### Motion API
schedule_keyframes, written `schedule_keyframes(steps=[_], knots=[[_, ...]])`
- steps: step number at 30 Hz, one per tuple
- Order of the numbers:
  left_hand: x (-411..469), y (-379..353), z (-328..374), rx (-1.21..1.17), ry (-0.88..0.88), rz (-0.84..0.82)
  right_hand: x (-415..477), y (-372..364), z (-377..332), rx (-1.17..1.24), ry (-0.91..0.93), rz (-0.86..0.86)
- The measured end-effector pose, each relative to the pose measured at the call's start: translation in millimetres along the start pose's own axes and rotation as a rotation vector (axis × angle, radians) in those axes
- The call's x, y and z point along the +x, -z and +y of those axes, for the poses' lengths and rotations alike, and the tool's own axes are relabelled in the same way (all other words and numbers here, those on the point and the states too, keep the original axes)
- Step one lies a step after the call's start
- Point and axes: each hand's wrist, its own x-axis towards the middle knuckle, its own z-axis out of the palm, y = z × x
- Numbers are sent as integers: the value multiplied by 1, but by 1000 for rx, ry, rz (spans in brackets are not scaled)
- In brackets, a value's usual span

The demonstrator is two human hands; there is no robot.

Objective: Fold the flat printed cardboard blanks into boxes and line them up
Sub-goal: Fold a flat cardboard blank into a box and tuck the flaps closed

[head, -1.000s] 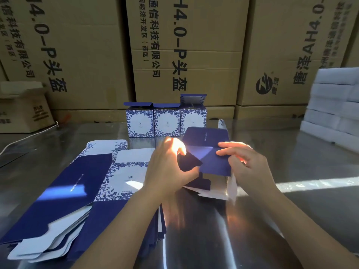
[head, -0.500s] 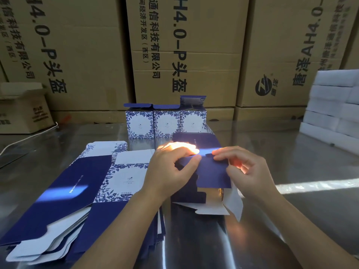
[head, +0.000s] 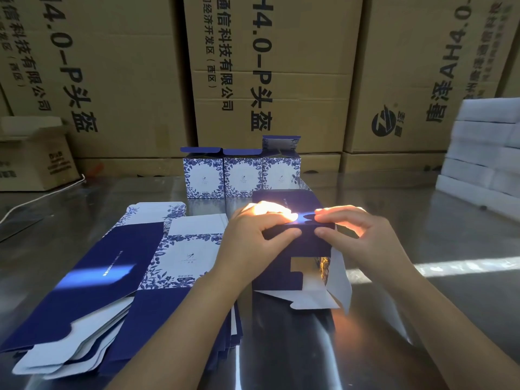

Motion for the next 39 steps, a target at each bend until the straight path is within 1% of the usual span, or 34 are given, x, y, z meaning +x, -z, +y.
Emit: schedule_keyframes(steps=[3, 5, 7, 9, 11, 13, 16, 18, 20, 23, 28, 30, 32, 33, 39], knots=[[0, -1, 1, -24, 29, -3, 1, 0, 0, -48, 23, 27], [0, -1, 2, -27, 40, -1, 0, 1, -2, -126, 66, 39], [1, -1, 3, -23, 50, -7, 0, 1, -4, -247, 120, 44], [1, -1, 2, -13, 44, -21, 0, 0, -6, -424, 208, 68], [1, -1, 1, 0, 40, -30, 0, -1, -8, -550, 289, 98], [1, -1, 0, 7, 47, -31, 0, -2, -12, -615, 323, 68], [1, -1, -3, 20, 67, -25, 8, 2, -19, -692, 338, -47], [1, 0, -5, 49, 81, -21, 18, 5, -23, -703, 317, -116], [2, 1, -7, 80, 87, -7, 27, 3, -25, -701, 341, -178], [3, 4, -8, 111, 92, -12, 34, -8, -23, -640, 348, -247], [7, 11, -12, 109, 113, -62, 44, -9, -18, -449, 170, -292], [8, 13, -13, 93, 132, -72, 45, -7, -14, -392, 111, -280], [9, 13, -14, 80, 143, -75, 41, -5, -10, -271, 50, -243], [9, 13, -14, 85, 139, -77, 39, -4, -9, -241, 46, -226], [8, 11, -15, 55, 139, -65, 34, -7, -7, -372, 132, -168]])
